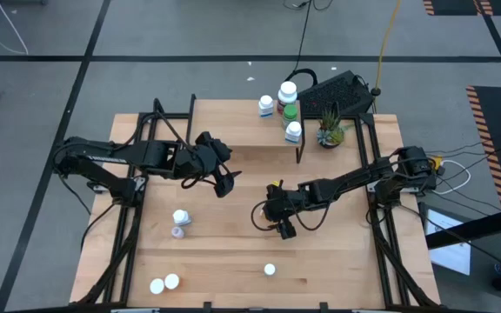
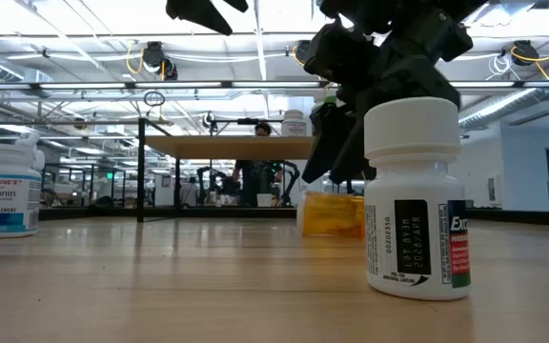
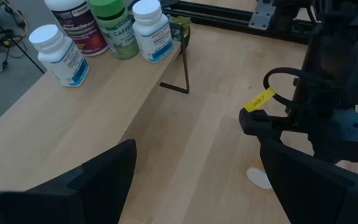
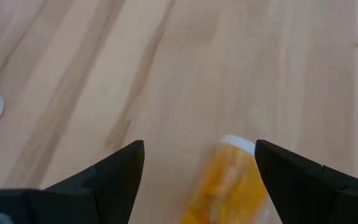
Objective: Pick and place medicine bottles onto shelf by color
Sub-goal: Put the top orange pill bottle on the shelf
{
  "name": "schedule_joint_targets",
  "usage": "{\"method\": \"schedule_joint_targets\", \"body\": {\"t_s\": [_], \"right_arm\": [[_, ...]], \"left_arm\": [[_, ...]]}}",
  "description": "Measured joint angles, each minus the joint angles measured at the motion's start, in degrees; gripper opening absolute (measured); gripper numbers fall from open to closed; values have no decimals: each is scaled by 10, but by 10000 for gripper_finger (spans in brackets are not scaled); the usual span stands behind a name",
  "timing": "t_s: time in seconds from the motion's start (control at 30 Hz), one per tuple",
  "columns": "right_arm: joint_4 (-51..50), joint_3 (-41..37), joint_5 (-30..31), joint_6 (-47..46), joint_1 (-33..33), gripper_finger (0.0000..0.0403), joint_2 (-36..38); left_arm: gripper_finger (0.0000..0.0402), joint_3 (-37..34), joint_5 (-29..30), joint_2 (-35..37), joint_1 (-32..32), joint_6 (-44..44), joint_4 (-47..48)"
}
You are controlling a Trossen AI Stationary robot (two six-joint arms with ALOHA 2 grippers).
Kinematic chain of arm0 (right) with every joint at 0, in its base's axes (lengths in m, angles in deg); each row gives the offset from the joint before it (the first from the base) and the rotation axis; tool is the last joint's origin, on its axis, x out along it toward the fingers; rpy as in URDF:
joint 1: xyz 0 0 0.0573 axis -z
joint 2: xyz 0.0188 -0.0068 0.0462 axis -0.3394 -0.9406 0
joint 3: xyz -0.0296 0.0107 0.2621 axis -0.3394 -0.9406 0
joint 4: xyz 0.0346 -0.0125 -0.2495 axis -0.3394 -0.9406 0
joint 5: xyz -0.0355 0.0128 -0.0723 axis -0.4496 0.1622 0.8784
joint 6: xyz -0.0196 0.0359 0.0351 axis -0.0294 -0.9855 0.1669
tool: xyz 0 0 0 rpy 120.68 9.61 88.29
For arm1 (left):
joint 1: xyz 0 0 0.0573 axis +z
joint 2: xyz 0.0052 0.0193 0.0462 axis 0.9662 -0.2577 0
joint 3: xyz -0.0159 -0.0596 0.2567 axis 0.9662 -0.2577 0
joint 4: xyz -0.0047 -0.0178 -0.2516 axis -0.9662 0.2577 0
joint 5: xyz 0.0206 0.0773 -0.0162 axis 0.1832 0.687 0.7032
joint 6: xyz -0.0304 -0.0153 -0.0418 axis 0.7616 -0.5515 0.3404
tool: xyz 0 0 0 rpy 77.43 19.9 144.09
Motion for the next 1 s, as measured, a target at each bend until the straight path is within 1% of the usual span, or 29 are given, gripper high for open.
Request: {"method": "schedule_joint_targets", "body": {"t_s": [0.07,0.2,0.27,0.33,0.43,0.63,0.83,1.0], "right_arm": [[-2,0,25,-32,1,302,6],[-11,0,97,-104,4,302,34],[-23,0,113,-120,10,302,42],[-45,0,93,-142,21,302,43],[-63,0,35,-160,30,302,33],[-70,0,-6,-159,27,302,11],[-56,0,-9,-158,30,296,-25],[-59,0,-9,-175,31,261,-39]], "left_arm": [[342,0,9,0,0,9,0],[342,0,14,0,0,43,0],[342,0,14,0,0,43,0],[342,0,14,0,3,42,0],[342,0,14,0,7,53,0],[342,0,15,0,9,83,0],[342,0,15,0,9,126,0],[342,0,14,0,7,154,1]]}}
